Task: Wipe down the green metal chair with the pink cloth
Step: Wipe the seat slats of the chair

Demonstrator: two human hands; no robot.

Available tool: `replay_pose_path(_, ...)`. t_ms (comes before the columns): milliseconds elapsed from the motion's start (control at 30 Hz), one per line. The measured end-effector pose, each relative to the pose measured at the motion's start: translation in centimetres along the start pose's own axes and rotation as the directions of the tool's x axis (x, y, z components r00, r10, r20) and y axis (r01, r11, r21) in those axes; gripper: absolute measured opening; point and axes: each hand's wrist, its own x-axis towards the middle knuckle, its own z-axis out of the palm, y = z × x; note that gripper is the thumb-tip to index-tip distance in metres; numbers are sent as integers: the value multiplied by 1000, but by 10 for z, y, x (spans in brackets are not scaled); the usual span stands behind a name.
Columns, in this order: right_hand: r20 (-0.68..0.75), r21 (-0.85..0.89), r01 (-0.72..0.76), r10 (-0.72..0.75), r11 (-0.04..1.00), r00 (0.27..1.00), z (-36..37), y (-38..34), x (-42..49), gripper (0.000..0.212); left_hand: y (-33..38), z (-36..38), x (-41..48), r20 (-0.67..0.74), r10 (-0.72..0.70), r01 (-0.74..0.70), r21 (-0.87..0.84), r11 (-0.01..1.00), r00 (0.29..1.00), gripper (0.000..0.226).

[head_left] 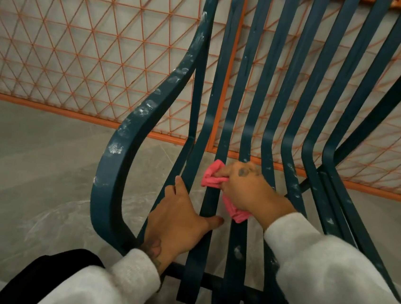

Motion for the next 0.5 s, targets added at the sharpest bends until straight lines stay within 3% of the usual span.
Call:
replay_pose_path(100, 75, 54, 110, -113, 993, 991, -8, -3, -32, 32, 0, 0, 3, -5, -12, 11, -33, 999, 1000, 129)
replay_pose_path(200, 186, 224, 96, -140, 970, 973, -35, -3, -36, 15, 1, 1, 9, -6, -44, 43, -97, 994, 999, 124)
replay_pose_path(300, 51, 377, 57, -82, 924, 995, -50, -3, -12, 18, 1, 1, 11, -7, -59, 58, -110, 992, 998, 123)
replay_pose_path(367, -110, 319, 168, -140, 933, 984, -37, -9, 10, 25, 1, 1, 11, -19, -62, 60, -108, 992, 998, 123)
replay_pose_path(500, -7, 124, 229, -230, 965, 973, 13, -12, 48, 46, 1, 2, 10, -50, -54, 47, -136, 990, 997, 111)
